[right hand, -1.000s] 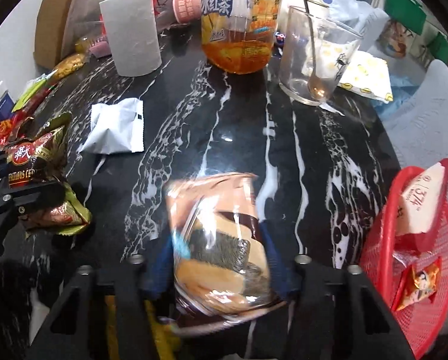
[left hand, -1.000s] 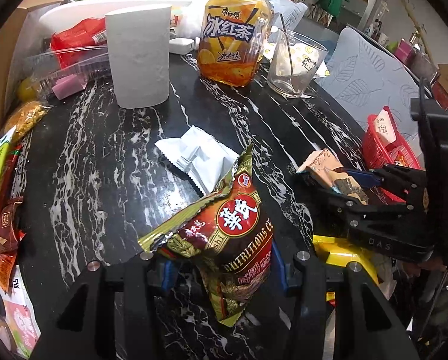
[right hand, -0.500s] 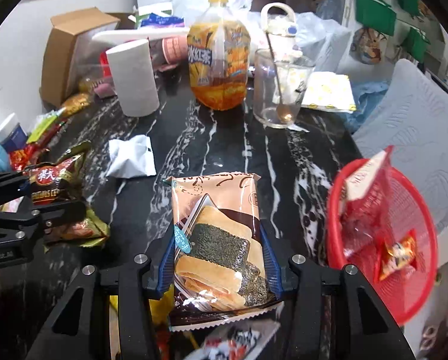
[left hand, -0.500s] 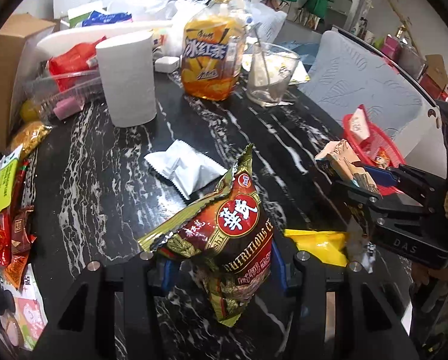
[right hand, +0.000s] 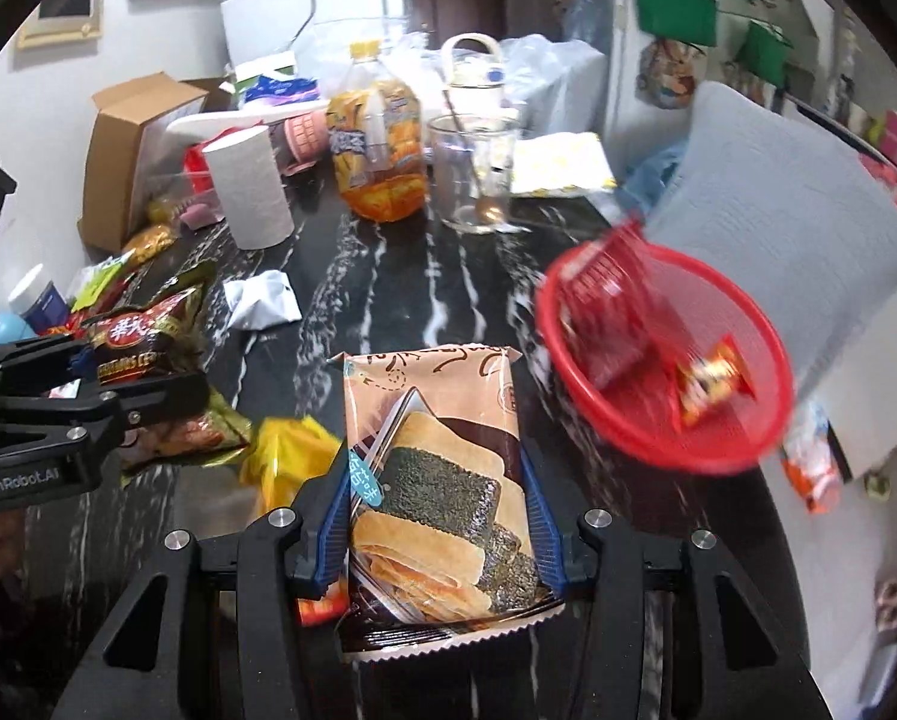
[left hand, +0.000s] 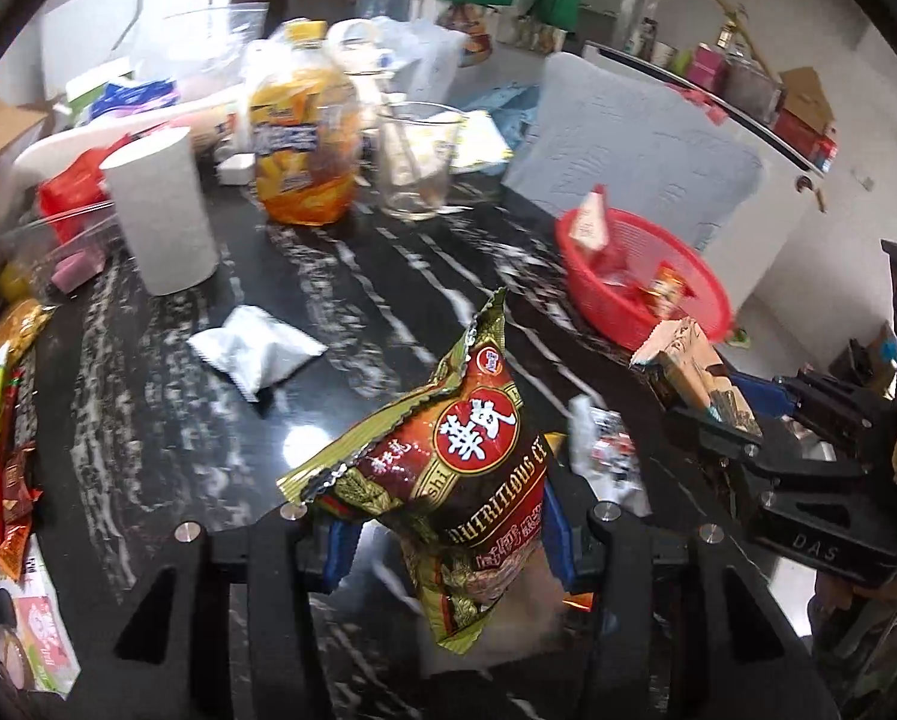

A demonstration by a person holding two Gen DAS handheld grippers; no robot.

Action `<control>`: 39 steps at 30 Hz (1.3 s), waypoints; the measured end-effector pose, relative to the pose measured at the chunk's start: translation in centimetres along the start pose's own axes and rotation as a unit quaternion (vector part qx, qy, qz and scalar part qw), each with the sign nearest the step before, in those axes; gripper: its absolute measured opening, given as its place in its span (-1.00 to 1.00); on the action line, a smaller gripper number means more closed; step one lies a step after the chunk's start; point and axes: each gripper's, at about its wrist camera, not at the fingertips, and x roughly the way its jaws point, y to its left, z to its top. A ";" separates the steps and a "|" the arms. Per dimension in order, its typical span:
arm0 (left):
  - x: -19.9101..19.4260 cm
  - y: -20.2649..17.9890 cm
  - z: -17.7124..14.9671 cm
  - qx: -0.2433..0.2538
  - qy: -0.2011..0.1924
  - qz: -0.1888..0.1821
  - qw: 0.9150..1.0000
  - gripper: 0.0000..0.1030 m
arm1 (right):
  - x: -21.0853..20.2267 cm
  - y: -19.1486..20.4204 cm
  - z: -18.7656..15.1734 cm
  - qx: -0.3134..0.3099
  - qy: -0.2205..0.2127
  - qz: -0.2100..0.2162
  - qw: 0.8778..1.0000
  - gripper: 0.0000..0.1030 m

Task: Organize snacks
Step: 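Lift the seaweed packet with the right tool while the left tool holds the brown-green bag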

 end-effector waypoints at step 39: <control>2.3 -13.3 2.0 0.105 0.008 -0.113 0.988 -0.06 | -8.6 -7.9 -8.3 0.186 -0.048 -0.061 0.979 -0.04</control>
